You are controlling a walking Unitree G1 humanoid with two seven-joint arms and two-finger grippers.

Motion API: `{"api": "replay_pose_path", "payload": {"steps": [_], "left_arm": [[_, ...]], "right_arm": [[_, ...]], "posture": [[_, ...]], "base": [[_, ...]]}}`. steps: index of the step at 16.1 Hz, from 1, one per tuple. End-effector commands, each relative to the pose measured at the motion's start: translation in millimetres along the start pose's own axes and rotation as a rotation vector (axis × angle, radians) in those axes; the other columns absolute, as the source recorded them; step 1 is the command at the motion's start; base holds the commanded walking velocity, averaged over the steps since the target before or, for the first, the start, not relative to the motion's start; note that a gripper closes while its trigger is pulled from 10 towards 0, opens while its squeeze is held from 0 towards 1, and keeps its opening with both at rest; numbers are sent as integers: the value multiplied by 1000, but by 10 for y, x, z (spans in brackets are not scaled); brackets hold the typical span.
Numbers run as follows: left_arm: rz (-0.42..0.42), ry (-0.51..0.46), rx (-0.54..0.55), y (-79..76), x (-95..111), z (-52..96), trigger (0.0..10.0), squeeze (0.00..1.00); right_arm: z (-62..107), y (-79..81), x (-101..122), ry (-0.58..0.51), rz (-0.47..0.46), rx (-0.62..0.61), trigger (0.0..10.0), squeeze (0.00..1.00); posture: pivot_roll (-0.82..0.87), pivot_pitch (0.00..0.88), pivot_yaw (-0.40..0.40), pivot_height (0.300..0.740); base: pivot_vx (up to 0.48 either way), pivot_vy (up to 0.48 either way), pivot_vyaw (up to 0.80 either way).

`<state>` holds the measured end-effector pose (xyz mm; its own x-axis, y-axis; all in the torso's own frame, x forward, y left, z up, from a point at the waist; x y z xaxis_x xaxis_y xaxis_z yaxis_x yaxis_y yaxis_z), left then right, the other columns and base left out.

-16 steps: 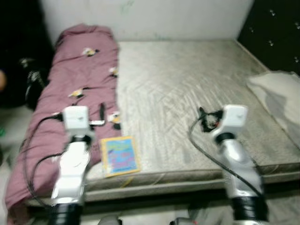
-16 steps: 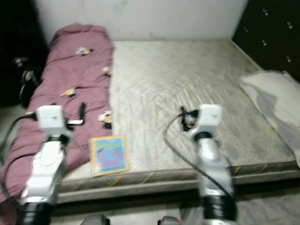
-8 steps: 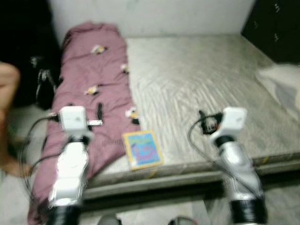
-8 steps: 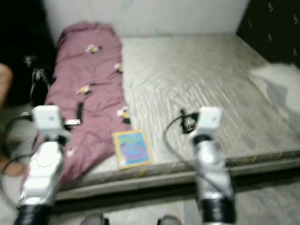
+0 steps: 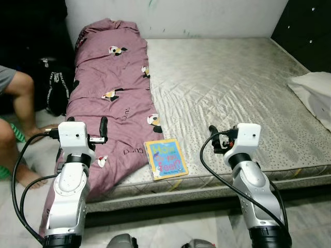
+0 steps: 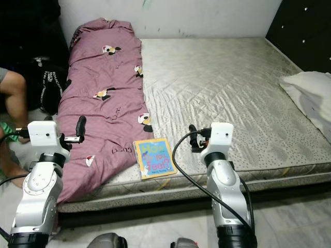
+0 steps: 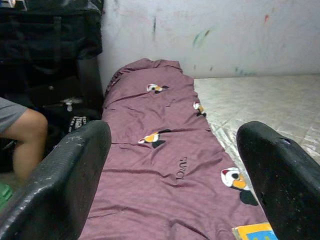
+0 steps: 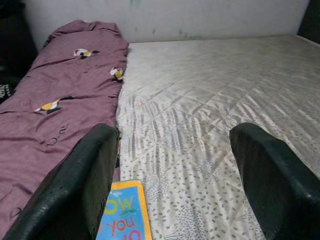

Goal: Clean up the room

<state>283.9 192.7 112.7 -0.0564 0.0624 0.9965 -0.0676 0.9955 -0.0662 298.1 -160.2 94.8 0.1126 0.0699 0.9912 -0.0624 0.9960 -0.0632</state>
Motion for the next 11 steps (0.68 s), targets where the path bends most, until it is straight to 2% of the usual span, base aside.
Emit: {"api": "replay_pose_path", "payload": {"steps": [1,2,9,11], "left_arm": [[4,-9,-19,-49,45,-23,10000,0],[6,-10,-21,-57,67,-20,10000,0],[10,7,-29,-71,53,34,10000,0],[8,15,-28,-80,43,35,10000,0]], "right_arm": [[15,-32,18,-2,3,-5,10000,0],[25,-23,-4,6,9,2,10000,0],[12,-31,62,-9,26,3,10000,0],[12,-56,75,-11,29,-5,10000,0]], "posture": [[-2,0,-38,740],[1,0,-40,740],[-9,0,-23,740],[-13,0,-20,740]], "base": [[281,0,-631],[277,0,-475],[285,0,0],[0,0,0]]}}
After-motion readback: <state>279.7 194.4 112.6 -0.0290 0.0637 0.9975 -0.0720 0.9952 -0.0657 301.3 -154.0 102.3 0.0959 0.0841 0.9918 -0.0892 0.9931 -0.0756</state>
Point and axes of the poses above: a point about 5 cm out from each wrist's last joint towards the gripper, its own z axis pointing back from the gripper into the wrist, its own x axis along the axis of the wrist's last joint, y = z × x, the point moved 2 cm from there along -z, pointing out of the wrist towards the gripper, and after that the axes turned 8 degrees about z, right-handed, at the moved point
